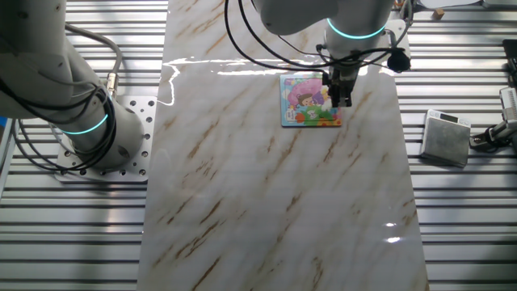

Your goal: Assemble one piece of a puzzle

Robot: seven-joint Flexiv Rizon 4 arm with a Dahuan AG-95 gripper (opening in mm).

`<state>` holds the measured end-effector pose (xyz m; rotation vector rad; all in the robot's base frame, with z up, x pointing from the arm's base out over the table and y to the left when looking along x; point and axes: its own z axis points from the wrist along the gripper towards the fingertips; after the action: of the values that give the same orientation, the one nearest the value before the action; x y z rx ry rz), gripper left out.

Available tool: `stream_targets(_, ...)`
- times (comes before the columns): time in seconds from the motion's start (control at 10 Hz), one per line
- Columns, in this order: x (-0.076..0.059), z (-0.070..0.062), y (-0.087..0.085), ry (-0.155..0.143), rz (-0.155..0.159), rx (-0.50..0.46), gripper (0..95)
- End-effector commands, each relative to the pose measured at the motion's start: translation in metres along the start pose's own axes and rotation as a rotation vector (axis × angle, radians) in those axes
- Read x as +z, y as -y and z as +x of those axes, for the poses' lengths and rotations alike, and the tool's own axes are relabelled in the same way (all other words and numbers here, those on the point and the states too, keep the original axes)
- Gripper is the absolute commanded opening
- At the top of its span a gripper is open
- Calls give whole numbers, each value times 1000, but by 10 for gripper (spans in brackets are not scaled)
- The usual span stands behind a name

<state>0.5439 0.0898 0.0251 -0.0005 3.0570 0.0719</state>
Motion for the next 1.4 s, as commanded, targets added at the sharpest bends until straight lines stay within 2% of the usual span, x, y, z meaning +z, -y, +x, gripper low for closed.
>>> stream_targets(0.1, 1, 2, 1, 1, 3, 1, 0)
stream_targets(0.5, 7, 8, 3, 2, 3, 0, 0)
stream_targets(1.4, 11, 8, 7, 4, -1, 0, 0)
